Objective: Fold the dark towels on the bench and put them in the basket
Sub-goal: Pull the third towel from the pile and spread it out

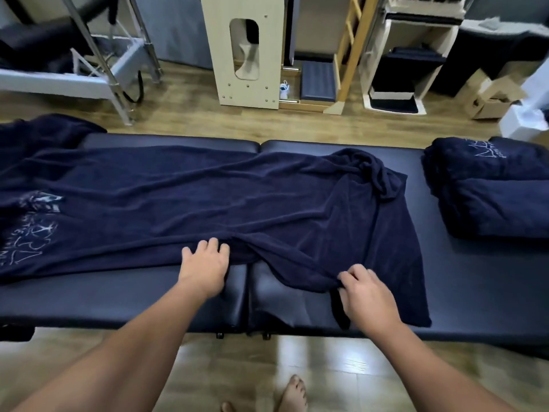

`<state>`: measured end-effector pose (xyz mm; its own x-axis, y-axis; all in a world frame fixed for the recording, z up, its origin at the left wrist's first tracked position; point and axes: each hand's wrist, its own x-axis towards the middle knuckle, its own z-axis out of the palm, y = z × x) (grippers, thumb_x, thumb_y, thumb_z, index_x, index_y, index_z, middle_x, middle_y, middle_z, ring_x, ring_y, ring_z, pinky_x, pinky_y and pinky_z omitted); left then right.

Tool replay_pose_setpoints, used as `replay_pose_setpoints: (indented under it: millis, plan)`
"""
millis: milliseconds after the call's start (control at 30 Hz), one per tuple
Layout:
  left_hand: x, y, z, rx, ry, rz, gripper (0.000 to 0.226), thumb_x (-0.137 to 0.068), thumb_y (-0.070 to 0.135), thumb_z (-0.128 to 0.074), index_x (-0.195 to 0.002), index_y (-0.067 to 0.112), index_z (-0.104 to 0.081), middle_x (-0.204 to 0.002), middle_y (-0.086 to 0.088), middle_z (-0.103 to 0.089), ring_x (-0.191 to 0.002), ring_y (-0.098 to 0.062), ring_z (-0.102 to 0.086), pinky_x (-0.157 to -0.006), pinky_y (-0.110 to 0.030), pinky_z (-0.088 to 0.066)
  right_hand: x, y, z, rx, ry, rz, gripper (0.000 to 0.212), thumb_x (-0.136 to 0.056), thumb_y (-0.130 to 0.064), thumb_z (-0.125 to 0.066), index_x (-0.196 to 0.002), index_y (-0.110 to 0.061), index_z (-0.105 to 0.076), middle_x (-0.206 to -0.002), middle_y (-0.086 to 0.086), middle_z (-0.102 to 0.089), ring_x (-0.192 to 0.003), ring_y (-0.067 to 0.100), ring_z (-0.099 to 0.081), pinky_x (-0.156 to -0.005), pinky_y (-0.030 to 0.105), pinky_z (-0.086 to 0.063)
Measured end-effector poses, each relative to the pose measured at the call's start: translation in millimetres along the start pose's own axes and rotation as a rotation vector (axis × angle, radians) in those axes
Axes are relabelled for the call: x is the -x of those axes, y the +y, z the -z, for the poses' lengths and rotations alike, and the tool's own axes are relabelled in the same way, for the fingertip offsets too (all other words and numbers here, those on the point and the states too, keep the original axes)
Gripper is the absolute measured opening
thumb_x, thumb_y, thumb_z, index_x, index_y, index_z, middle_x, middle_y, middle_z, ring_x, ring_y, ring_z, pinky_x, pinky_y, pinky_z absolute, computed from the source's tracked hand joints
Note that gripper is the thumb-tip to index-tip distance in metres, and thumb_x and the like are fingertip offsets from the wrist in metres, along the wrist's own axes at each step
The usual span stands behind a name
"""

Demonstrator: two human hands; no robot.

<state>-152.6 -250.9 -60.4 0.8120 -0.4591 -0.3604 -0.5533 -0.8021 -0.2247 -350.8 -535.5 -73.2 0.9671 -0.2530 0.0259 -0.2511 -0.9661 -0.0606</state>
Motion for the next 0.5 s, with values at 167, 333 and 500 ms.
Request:
replay_pose_setpoints:
  millis: [167,333,500]
  plan:
    - [-8,-33,-17,-0.009,0.068,-0.004,0.040,-0.090,0.013,-0.055,-0.128,0.013,-0.047,-0.125,-0.008,-0.047,-0.114,-0.028,-0.049,-0.087,-0.039,-0.044,-12,-34,-8,0.060,-0.040,-0.020,0.028,-0.067,-0.012,-0.087,-0.085,-0.012,-0.066,-0.070,0.005,-0.054,-0.050,0.033,-0.057,-0.043,0.033,-0.040]
    - [-7,-70,-20,0.124,0.169,-0.069,0.017,-0.097,0.017,-0.050,-0.107,0.018,-0.064,-0.112,-0.002,-0.057,-0.109,-0.026,-0.054,-0.083,-0.038,-0.041,-1,-49,-11,-0.053,0.031,-0.061,0.013,-0.082,-0.019,-0.076,-0.086,-0.013,-0.065,-0.083,0.003,-0.055,-0.061,0.030,-0.059,-0.041,0.033,-0.042]
    - [15,-101,-22,0.446,-0.034,-0.145,0.012,-0.096,0.022,-0.055,-0.085,0.026,-0.056,-0.095,0.004,-0.057,-0.098,-0.023,-0.056,-0.087,-0.039,-0.046,36,-42,-8,-0.034,-0.195,0.023,0.021,-0.098,-0.032,-0.046,-0.078,-0.024,-0.050,-0.082,-0.007,-0.046,-0.078,0.021,-0.056,-0.067,0.039,-0.049]
